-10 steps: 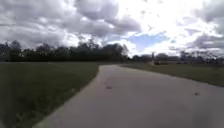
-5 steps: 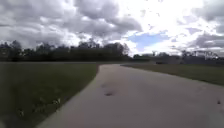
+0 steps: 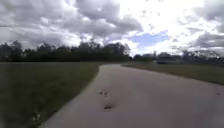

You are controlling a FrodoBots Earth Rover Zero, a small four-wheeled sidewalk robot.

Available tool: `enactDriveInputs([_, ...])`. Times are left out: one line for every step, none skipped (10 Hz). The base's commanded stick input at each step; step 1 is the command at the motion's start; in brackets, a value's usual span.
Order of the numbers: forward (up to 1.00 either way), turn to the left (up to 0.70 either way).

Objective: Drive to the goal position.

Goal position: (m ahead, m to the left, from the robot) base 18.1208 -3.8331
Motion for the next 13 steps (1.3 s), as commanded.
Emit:
enactDriveInputs([1.0, 0.0])
enactDriveInputs([1.0, 0.0])
enactDriveInputs([1.0, 0.0])
enactDriveInputs([1.0, 0.0])
enactDriveInputs([1.0, 0.0])
enactDriveInputs([1.0, 0.0])
enactDriveInputs([1.0, 0.0])
enactDriveInputs([1.0, 0.0])
enactDriveInputs([1.0, 0.0])
enactDriveInputs([1.0, -0.05])
enactDriveInputs([1.0, -0.12])
enactDriveInputs([1.0, -0.23])
enactDriveInputs([1.0, -0.02])
